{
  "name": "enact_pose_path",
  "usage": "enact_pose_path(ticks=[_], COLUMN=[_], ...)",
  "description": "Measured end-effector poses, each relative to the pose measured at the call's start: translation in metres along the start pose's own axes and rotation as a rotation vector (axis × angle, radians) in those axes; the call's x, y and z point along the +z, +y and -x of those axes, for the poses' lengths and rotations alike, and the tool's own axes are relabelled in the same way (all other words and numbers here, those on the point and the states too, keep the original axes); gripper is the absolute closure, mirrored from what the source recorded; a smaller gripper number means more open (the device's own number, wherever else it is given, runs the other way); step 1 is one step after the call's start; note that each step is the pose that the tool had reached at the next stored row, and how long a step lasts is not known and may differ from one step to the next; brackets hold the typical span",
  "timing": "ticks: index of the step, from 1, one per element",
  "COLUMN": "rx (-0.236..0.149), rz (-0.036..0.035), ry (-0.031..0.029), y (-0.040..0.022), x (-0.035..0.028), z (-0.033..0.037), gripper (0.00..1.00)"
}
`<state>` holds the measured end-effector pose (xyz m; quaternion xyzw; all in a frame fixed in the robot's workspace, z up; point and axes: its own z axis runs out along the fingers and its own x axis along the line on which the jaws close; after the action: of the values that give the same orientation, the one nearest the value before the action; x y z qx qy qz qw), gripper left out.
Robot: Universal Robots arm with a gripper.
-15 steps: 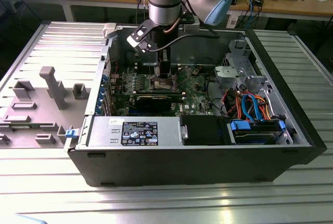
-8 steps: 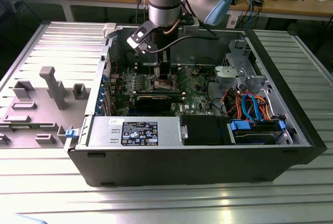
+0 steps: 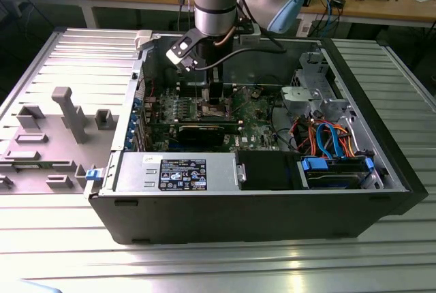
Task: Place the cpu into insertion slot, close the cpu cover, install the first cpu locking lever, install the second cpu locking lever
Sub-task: 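Place the cpu into insertion slot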
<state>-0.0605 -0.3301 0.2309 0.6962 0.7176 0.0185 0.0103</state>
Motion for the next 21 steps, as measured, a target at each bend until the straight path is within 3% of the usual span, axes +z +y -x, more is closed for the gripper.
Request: enact_pose_path(ticks=[4, 11, 17, 21], rx=[0.000, 0.000, 0.005, 0.021], rz=[0.0000, 0.0000, 0.0000, 0.0002], ry=[0.0000, -0.0002, -0.0004, -0.0016], y=[-0.0001, -0.0008, -0.0008, -0.0011], x=[0.0033, 0.0162, 0.0175, 0.0235], z=[0.0000, 0.0007, 0.0017, 0.0021], gripper=[0.46, 0.46, 0.46, 0.46])
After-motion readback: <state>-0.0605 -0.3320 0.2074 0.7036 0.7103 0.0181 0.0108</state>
